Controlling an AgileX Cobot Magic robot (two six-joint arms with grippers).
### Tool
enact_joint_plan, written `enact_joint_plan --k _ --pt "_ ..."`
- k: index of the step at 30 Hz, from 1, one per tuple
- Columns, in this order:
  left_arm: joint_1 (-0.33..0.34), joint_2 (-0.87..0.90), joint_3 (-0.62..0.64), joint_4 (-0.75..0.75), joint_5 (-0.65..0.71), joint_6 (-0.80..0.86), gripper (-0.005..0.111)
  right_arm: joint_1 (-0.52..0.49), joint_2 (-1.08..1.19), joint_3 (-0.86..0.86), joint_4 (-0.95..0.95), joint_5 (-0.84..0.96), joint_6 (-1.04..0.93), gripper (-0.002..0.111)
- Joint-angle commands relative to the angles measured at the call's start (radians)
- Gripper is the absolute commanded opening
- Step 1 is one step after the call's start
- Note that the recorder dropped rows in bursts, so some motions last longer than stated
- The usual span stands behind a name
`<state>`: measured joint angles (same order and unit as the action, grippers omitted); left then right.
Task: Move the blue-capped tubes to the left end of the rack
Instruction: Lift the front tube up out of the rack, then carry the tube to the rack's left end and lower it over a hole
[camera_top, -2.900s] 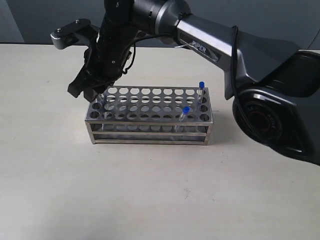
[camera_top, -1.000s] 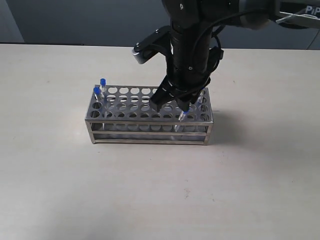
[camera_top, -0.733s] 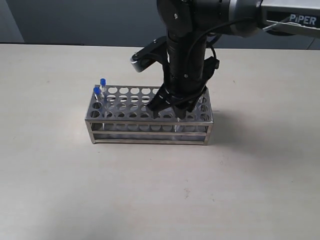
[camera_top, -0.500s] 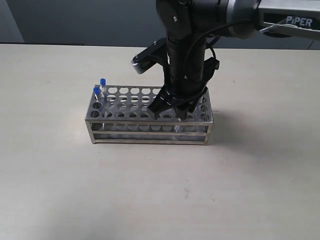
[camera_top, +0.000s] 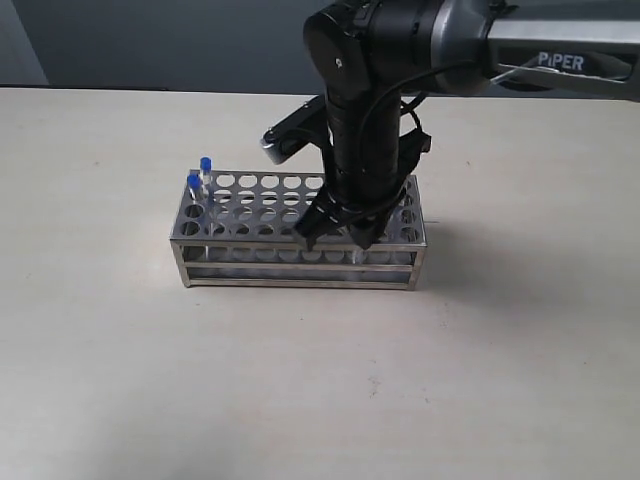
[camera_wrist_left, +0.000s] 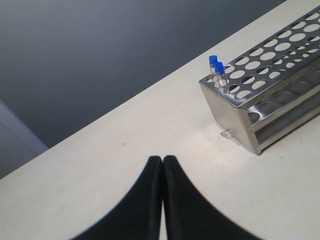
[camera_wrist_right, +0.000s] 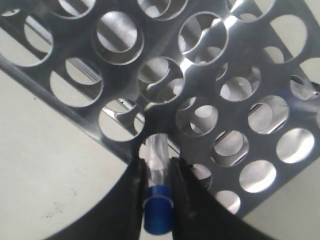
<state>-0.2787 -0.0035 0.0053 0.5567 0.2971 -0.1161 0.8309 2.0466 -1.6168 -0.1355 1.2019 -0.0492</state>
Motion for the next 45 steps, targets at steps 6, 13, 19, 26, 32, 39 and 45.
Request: enact_joint_plan --k 6,13,19,26,32,39,45 --pt "-0.004 0.003 -0.005 0.004 -0.006 -0.005 0.001 -0.003 -0.122 -0.003 -0.038 -0.006 0.001 -0.001" --pt "-0.004 0.003 -0.005 0.004 -0.006 -0.005 0.001 -0.003 -0.190 -0.003 -0.036 -0.006 0.001 -0.001" --pt "-0.004 0.003 -0.005 0.004 -0.006 -0.005 0.001 -0.003 -0.223 -0.003 0.030 -0.008 -0.009 -0.001" --pt "-0.004 0.003 -0.005 0.004 -0.006 -0.005 0.001 -0.003 -0.245 -0.005 0.210 -0.098 -0.105 -0.001" --pt "-0.004 0.003 -0.005 0.004 -0.006 -0.005 0.001 -0.003 -0.184 -0.104 0.354 -0.126 -0.194 -0.001" --pt "-0.004 0.003 -0.005 0.004 -0.006 -0.005 0.001 0.011 0.003 -0.384 0.387 0.019 -0.245 -0.001" --pt "-0.004 0.003 -0.005 0.002 -0.006 -0.005 0.001 0.056 0.153 -0.580 0.373 0.019 -0.247 -0.001"
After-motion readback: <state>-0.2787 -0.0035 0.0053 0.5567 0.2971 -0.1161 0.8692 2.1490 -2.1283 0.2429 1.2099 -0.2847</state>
